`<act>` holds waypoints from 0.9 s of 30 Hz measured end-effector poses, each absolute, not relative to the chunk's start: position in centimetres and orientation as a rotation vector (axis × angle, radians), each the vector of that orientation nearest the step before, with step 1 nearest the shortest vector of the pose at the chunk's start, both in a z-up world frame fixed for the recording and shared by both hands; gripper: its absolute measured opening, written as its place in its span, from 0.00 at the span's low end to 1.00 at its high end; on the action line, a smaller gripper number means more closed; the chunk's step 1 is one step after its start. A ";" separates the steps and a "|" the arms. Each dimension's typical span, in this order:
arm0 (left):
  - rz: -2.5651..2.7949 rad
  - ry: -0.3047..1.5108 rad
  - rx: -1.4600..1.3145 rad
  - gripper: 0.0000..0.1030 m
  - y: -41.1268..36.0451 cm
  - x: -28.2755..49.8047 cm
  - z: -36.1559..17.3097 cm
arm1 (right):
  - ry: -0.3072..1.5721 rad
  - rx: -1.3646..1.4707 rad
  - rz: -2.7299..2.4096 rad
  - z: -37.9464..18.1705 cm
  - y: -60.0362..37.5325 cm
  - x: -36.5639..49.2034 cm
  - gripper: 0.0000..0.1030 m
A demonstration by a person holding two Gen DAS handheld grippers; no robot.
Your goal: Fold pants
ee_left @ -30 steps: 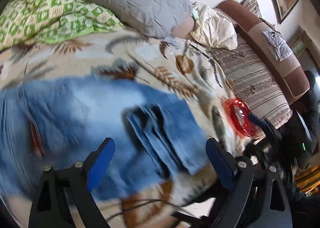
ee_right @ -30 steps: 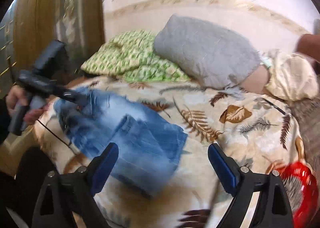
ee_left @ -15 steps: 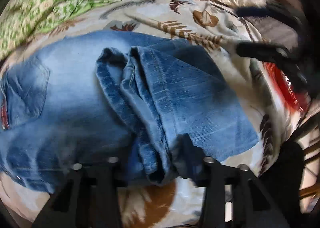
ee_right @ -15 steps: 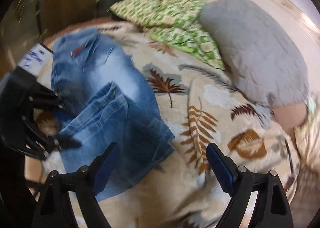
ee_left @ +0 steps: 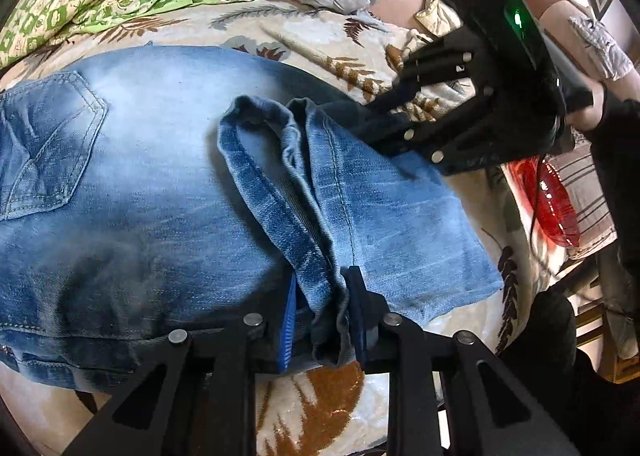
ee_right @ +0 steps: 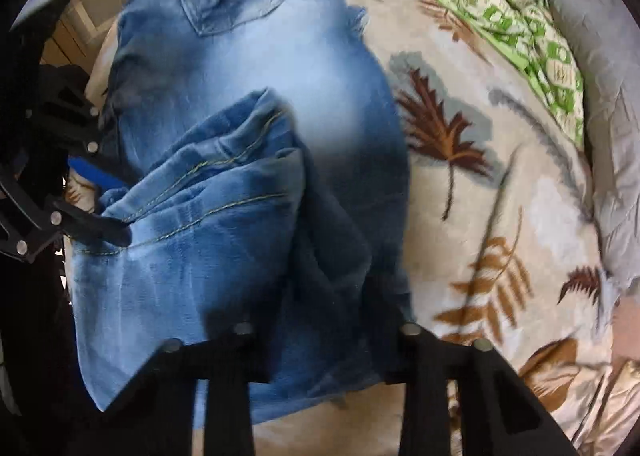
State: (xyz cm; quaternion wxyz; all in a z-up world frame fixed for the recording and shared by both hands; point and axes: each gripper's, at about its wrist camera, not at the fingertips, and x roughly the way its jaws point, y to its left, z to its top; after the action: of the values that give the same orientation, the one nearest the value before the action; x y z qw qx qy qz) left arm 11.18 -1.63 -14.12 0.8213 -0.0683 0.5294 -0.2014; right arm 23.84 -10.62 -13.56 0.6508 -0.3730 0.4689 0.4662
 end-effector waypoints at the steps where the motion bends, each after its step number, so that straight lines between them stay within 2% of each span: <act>1: -0.430 1.117 -0.135 0.13 -1.7 11.1 -13.7 | 1.051 -0.851 1.045 -13.5 -10.8 23.7 0.23; 2: -0.429 1.096 -0.104 0.07 -1.7 10.9 -13.0 | 1.047 -0.841 1.010 -13.2 -11.2 23.6 0.21; 4: -0.468 1.025 -0.076 0.06 -1.5 10.3 -10.5 | 1.032 -0.794 0.962 -12.6 -12.0 23.5 0.16; 8: -0.463 0.968 -0.003 0.05 -0.9 10.6 -7.6 | 0.964 -0.639 0.874 -10.1 -14.3 23.4 0.14; 12: -0.416 1.045 -0.038 0.05 0.5 12.8 -10.1 | 0.974 -0.495 0.819 -9.5 -14.8 24.5 0.14; 15: -0.401 1.119 -0.070 0.05 1.1 13.3 -12.7 | 1.052 -0.555 0.771 -12.8 -12.9 25.0 0.14; 17: -0.380 1.133 -0.042 0.09 0.8 13.1 -13.8 | 1.033 -0.597 0.771 -13.9 -11.6 24.9 0.17; 18: -0.371 1.134 -0.060 0.11 1.1 13.0 -13.8 | 1.011 -0.615 0.765 -13.7 -11.5 24.8 0.24; 19: -0.366 1.130 -0.085 0.21 1.6 12.7 -13.5 | 1.000 -0.622 0.750 -13.3 -11.5 24.7 0.43; 20: -0.368 1.112 -0.129 0.45 2.5 12.3 -12.6 | 1.000 -0.605 0.728 -12.5 -12.0 24.6 0.59; 21: -0.369 1.091 -0.161 0.60 3.1 12.0 -11.8 | 0.993 -0.575 0.726 -11.6 -12.7 24.4 0.76; 22: -0.366 1.060 -0.194 0.82 3.8 11.7 -10.9 | 0.964 -0.538 0.734 -10.6 -13.6 24.0 0.76; 23: -0.378 1.005 -0.242 0.85 4.5 11.3 -9.4 | 0.927 -0.498 0.745 -9.2 -14.8 23.1 0.76; 27: -0.436 0.954 -0.287 0.86 4.1 12.8 -6.3 | 0.813 -0.426 0.780 -6.0 -18.0 17.2 0.76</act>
State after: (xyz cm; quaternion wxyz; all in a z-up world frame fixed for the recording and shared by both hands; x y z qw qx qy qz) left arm 12.82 4.07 -6.25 0.8557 -0.1365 0.4539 -0.2076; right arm 17.16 -17.98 -5.97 0.8241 -0.2002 0.3823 0.3669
